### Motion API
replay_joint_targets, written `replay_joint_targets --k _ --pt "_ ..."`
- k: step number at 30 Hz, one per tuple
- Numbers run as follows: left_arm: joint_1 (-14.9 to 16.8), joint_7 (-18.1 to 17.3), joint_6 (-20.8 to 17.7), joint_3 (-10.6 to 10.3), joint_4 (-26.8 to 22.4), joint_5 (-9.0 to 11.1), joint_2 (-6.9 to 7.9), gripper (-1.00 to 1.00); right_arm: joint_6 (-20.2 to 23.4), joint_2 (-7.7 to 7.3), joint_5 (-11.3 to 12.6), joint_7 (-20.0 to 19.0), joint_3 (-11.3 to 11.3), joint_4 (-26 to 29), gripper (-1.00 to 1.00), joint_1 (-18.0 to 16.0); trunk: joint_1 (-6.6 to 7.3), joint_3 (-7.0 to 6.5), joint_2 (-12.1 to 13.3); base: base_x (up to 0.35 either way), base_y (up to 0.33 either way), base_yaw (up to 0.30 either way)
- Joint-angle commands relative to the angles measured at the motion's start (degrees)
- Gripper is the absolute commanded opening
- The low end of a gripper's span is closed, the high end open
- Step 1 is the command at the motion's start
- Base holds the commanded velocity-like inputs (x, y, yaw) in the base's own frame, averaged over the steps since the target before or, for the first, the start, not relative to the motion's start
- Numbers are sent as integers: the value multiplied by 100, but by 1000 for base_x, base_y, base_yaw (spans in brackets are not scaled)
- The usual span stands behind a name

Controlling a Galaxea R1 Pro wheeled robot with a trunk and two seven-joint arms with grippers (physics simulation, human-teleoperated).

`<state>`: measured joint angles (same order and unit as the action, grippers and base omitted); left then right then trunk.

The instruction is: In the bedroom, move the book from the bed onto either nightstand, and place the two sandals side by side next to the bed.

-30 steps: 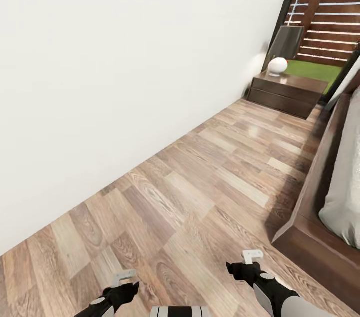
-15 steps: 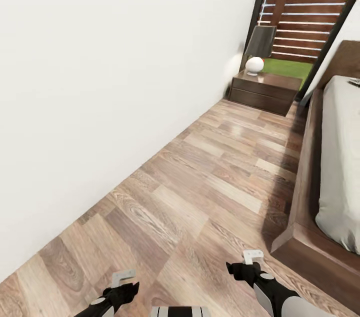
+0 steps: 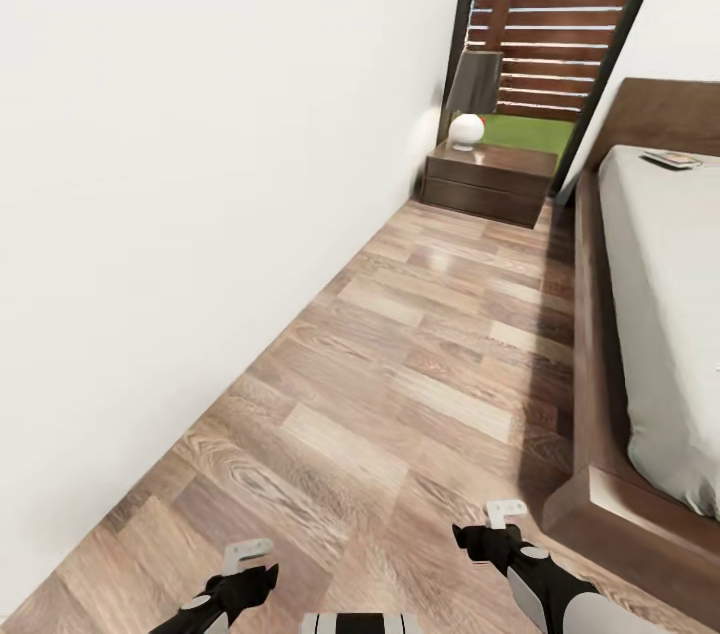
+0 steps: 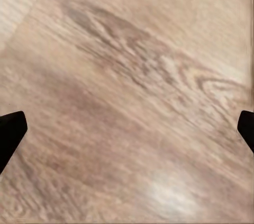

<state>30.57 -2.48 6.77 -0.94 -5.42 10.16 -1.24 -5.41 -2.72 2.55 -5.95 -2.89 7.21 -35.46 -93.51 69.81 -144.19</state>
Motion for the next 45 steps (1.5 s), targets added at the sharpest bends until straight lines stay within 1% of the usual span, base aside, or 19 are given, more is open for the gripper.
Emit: replay_joint_targets --k 1,26,30,45 --pt "2 -25 18 -11 6 57 1 100 -21 -3 27 -13 -28 -9 100 -5 -2 4 -1 313 160 -273" --pt "2 -25 18 -11 6 57 1 100 -21 -6 27 -10 -28 -9 100 -5 -2 4 -1 314 158 -273" --pt "2 -25 18 -11 6 57 1 100 -21 -3 27 34 -29 -9 100 -5 -2 4 -1 325 44 -274" --pt "2 -25 18 -11 6 57 1 100 -21 -9 18 -5 -28 -9 100 -5 -2 4 -1 330 3 -274"
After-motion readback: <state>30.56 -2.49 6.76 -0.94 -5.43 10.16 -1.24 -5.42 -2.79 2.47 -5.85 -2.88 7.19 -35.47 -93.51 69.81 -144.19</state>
